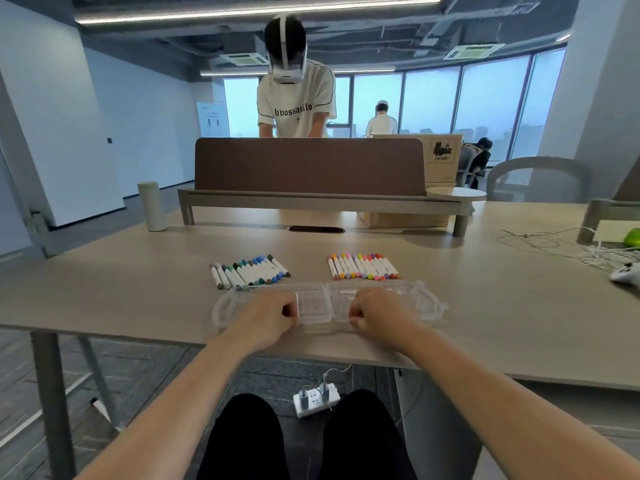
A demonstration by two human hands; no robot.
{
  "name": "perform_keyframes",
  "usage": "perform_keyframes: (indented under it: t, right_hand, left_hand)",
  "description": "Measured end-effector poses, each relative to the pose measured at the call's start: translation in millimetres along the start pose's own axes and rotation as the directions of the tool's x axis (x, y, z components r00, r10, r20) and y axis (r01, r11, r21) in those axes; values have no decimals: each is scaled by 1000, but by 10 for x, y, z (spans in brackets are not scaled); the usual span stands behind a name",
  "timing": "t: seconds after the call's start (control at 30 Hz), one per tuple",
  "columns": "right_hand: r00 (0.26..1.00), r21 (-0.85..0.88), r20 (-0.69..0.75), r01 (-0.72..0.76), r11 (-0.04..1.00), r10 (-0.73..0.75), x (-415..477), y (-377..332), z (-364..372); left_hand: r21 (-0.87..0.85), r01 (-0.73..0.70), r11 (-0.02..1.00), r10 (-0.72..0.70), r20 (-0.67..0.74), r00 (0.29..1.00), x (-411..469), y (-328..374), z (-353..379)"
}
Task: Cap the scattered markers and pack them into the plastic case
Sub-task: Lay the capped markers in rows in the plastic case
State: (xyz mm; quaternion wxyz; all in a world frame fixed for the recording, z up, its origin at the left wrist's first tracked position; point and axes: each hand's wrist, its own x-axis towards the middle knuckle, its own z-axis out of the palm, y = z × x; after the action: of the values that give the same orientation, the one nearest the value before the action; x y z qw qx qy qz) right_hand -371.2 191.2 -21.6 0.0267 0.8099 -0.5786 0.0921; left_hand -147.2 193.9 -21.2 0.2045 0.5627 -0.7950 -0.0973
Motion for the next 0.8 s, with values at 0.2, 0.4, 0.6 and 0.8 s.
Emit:
perform_keyframes:
  t: [0.2,0.4,0.6,0.8]
  right_hand:
    - [989,86,142,-49,995,36,49,68,18]
    - [984,206,163,-101,973,67,132,135,-48]
    - [985,257,82,-168,952,152,400,368,-105]
    - [954,366,25,-288,885,300,744,777,-80]
  left_hand:
    - [1,1,1000,-1,99,995,100,25,44]
    - [-129,-4,992,10,49,999,295,197,45]
    - [-155,31,987,-24,52,998,692,429,70]
    - [-117,34,992,-26,70,997,1256,592,202]
